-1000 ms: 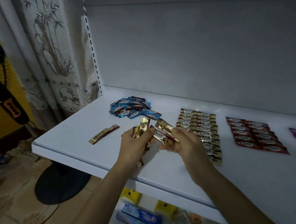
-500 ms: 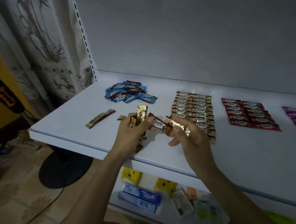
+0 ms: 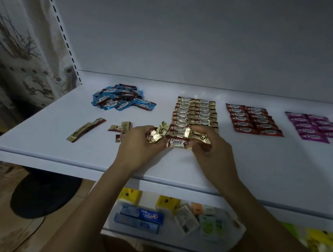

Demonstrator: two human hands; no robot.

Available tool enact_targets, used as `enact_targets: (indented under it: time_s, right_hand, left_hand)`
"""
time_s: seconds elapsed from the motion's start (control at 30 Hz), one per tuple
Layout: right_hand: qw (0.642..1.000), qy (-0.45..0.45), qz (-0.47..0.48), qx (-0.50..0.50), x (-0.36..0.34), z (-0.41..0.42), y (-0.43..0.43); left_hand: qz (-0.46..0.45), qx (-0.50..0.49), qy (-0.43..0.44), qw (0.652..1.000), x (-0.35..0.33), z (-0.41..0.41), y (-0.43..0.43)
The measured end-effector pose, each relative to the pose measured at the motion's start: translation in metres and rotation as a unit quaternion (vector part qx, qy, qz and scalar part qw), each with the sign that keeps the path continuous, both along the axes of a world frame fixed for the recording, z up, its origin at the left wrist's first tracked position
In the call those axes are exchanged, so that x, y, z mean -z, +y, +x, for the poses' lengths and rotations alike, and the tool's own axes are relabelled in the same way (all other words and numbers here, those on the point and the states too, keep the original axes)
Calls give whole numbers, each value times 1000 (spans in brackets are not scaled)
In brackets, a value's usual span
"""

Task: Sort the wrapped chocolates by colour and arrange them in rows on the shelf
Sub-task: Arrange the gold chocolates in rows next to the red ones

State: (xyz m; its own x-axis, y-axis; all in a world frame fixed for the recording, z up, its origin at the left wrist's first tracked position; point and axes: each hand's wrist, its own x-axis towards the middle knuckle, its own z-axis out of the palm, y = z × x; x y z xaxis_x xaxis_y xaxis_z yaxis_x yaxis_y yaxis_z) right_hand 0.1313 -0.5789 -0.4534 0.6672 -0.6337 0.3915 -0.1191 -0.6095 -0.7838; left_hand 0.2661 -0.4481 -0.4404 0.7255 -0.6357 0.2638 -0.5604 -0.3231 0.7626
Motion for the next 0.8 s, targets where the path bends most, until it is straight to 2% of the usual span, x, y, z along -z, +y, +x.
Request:
enact_targets:
  time_s: [0.1, 0.3, 0.8]
  right_hand:
    - [997, 48, -60, 27, 1, -3, -1]
    - [982, 81, -166, 36, -1, 5, 5]
    - [979, 105, -167, 41, 2, 8, -1]
  left_hand:
    - [34, -3, 1, 999, 0, 0, -6]
    - [94, -18, -26, 995, 1, 2, -12]
    - [127, -38, -39, 990, 3, 3, -15]
